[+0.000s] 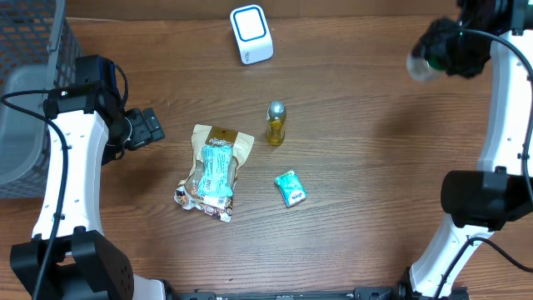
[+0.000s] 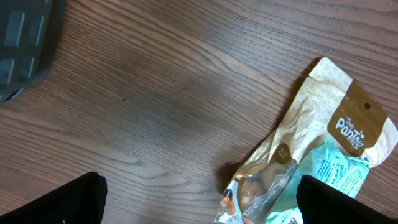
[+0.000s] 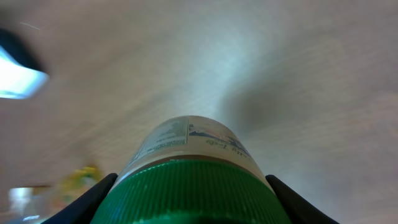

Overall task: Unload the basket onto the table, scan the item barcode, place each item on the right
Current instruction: 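Swing the held green-capped jar right and set it on the table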

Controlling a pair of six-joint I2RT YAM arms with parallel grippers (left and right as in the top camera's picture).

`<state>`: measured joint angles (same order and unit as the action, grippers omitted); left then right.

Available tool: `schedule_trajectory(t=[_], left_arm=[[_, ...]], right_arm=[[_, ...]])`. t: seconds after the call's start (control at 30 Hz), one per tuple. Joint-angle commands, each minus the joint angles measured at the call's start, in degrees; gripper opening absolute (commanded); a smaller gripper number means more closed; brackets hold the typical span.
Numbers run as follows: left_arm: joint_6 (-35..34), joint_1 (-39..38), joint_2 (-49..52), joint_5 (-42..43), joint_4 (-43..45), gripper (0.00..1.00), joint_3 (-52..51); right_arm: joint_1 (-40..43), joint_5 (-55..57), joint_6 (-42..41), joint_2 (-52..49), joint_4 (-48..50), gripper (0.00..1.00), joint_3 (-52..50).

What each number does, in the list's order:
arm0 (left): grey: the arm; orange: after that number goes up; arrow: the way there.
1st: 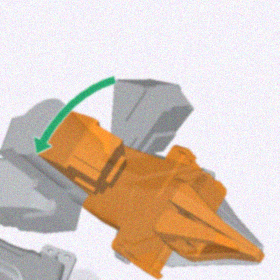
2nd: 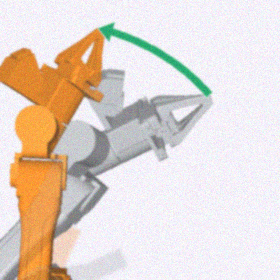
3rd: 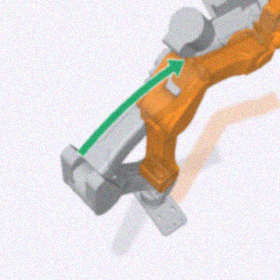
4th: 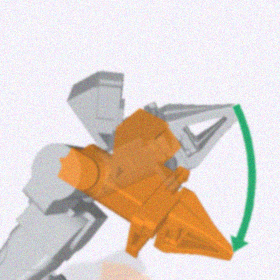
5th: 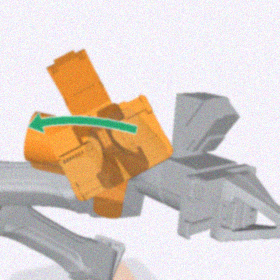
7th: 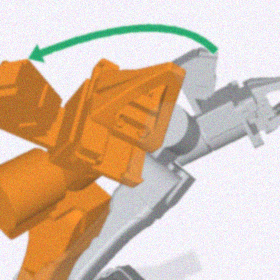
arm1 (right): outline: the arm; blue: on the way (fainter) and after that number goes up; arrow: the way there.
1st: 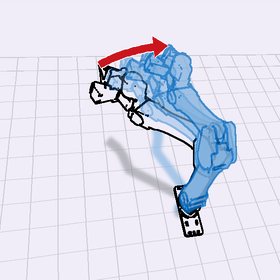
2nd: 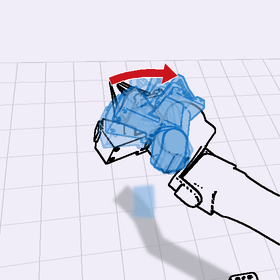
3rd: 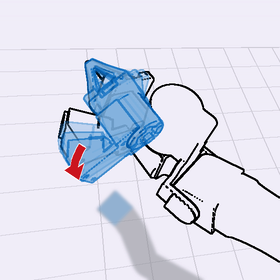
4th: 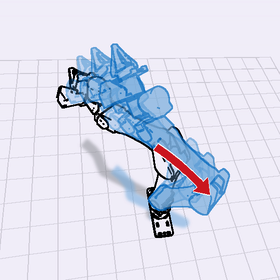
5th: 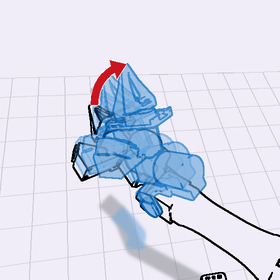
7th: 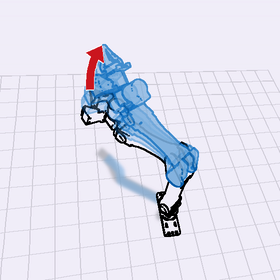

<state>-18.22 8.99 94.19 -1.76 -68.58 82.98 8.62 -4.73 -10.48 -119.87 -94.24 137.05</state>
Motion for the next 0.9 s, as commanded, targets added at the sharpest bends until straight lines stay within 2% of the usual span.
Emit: schedule_trajectory(t=[0.0,0.13,0.4,0.7,0.73,0.77,0.87], left_arm=[[0.02,-0.02,0.0,-0.13,0.02,0.99,0.26],[0.02,-0.02,0.0,-0.13,0.02,1.0,0.26],[0.02,-0.02,0.0,-0.13,0.04,1.0,0.26],[0.02,-0.02,0.0,-0.13,0.02,1.0,0.26],[0.02,-0.02,0.0,-0.15,0.04,1.0,0.26],[0.02,-0.02,0.0,-0.13,0.02,1.0,0.26],[0.02,-0.02,0.0,-0.13,0.02,1.0,0.26]], right_arm=[[0.52,5.14,-0.61,0.7,0.28,0.09,-5.38],[0.79,5.16,-1.99,0.7,2.71,0.11,-15.54],[0.79,5.18,-3.28,0.7,15.13,0.14,-34.64],[0.79,7.69,-3.3,0.7,23.76,0.19,-44.46],[0.79,7.69,-3.3,0.7,24.15,0.21,-44.61],[0.79,7.69,-3.3,0.7,24.41,0.28,-44.74],[0.79,7.67,-3.3,0.7,25.03,0.57,-44.81]])
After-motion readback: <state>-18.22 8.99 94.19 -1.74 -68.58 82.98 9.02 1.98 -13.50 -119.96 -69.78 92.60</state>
